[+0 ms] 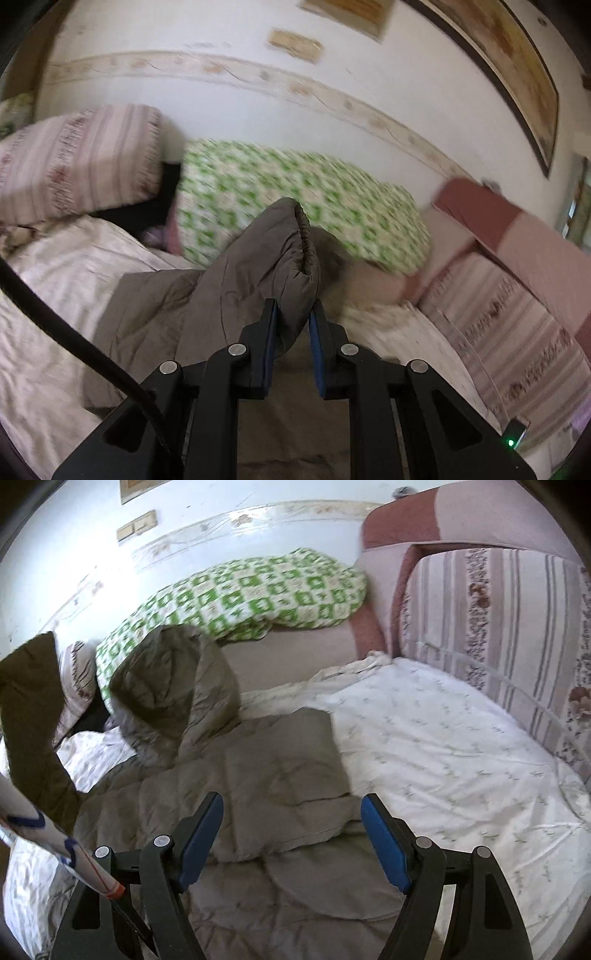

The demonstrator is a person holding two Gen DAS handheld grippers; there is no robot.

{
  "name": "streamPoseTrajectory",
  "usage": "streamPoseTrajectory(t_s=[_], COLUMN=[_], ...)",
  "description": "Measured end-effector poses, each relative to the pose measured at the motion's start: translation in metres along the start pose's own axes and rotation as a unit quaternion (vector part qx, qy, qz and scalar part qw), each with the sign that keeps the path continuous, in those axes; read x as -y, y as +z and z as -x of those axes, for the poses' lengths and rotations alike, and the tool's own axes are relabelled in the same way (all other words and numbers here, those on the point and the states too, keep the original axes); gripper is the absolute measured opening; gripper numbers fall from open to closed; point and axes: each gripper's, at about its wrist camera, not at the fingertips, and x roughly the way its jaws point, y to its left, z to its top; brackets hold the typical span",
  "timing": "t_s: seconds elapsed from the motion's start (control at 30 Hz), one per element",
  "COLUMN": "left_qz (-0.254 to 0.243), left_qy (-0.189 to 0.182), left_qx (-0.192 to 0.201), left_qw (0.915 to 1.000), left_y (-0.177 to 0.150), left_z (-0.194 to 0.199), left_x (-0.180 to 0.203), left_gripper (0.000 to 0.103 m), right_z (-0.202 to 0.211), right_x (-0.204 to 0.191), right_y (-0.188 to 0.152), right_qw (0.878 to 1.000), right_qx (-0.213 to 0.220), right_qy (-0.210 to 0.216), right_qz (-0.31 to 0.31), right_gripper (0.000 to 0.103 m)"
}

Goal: Fold large clothes
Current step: 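Fold the held sleeve across the jacket chest with the left tool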

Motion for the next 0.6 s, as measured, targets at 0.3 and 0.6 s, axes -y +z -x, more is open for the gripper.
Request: streamPoseTrajectory(t_s=[0.3,0.6], left_qz=[-0.02,-0.077], left_qy=[-0.032,-0.026], left_qx=[-0.12,-0.206], left_qw=[0.992,0.9751], left_y=[-0.091,-0.15], left_z=[-0.088,-0.122], left_x=[0.071,0.089], left_gripper=[0.016,0.039], right_z=[0.001,0.001], right_x=[0.029,0.036], right_y=[0.008,0.013], right_qw=[0.999,0.999], right_qx=[0.0,0.003], right_qy=[-0.026,-0.03], right_qz=[-0.033,-0.044], right_gripper=[0.081,0.082])
